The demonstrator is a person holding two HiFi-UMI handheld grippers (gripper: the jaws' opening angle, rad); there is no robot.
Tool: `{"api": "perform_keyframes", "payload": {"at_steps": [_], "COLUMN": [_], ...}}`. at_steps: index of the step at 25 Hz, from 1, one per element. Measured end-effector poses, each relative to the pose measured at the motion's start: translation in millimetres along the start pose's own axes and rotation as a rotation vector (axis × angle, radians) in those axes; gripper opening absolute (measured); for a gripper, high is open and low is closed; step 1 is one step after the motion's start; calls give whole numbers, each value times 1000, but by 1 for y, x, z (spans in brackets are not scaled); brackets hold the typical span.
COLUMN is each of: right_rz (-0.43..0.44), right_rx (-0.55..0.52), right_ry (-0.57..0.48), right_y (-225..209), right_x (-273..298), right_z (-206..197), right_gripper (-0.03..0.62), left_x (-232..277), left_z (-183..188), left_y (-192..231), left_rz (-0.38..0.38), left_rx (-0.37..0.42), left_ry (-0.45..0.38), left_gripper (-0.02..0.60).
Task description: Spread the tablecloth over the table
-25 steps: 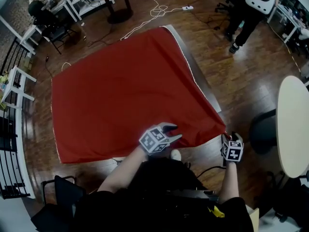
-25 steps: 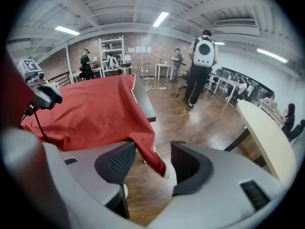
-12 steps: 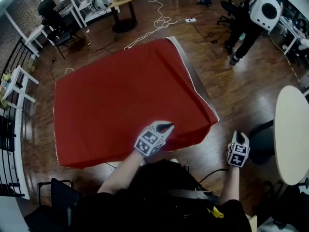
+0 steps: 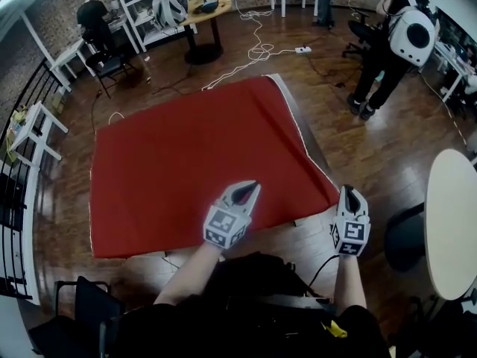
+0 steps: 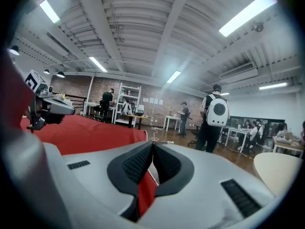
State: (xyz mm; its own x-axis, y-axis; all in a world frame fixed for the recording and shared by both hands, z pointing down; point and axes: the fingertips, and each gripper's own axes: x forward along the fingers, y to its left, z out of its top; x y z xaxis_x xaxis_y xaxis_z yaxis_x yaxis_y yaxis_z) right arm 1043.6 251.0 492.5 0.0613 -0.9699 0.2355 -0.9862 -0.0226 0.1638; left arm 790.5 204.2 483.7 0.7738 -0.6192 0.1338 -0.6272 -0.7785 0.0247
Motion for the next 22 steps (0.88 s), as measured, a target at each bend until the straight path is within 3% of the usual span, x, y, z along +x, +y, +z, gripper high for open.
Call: {"api": "perform_keyframes", "payload": {"at_steps": [4, 12, 22], "right_rz": [54, 144, 150], "right_rx": [-41, -118, -147], "right_ry": [-6, 63, 117], "right_y": [38, 117, 198], "right_x": [14, 62, 114], "right_z": [7, 8, 19], "right_gripper": [8, 6, 8], "left_x": [-23, -66, -129], "left_z": [4, -16, -41], "left_y": [28, 94, 190], "left_rz": [79, 142, 239], "left_rx": [-5, -62, -104], "left_ry": [-40, -30, -35], "left_gripper": [0, 0, 1]}}
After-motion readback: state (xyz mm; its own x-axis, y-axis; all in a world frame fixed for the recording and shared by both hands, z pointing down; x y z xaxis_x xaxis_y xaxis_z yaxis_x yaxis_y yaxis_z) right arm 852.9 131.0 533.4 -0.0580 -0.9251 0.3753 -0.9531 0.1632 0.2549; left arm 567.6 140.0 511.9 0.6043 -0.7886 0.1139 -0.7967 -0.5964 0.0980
